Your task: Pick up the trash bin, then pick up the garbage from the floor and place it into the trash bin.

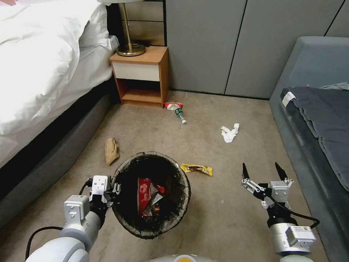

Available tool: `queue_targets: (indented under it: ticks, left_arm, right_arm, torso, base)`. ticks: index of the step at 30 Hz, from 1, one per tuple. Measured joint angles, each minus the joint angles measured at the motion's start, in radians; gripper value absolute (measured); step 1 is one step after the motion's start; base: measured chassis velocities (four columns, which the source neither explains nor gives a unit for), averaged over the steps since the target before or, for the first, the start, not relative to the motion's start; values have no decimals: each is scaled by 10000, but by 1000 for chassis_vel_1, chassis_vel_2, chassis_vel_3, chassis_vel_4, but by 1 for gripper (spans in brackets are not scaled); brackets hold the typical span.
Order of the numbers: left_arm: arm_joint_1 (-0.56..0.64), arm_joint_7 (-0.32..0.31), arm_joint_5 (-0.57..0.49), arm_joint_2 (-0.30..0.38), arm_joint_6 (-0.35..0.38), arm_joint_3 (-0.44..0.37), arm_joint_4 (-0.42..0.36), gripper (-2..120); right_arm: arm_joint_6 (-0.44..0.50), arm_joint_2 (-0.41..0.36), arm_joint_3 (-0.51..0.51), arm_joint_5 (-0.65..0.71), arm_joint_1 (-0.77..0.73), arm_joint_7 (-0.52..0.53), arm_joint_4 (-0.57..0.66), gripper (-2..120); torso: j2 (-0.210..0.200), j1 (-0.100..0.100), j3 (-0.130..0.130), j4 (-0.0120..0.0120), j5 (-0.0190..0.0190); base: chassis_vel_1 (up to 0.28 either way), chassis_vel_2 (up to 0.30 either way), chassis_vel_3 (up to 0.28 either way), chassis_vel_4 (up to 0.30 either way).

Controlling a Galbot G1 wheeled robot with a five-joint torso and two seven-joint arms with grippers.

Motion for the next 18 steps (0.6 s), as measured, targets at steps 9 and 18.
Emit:
queue_targets:
  ticks: [9, 18]
  left_arm:
    - [14, 0, 3, 5, 4, -13, 0, 1]
    - [11, -1, 4, 9, -13, -15, 0, 1]
  right_arm:
    - [15, -9, -43, 0, 5, -91, -83, 100]
    - [61, -6, -63, 0, 25, -168, -183, 100]
  torso:
    - [0, 0, 0, 0, 2]
    - [0, -1, 0, 0, -1]
  base:
    - [-118, 111, 112, -104]
    - [-112, 113, 114, -116]
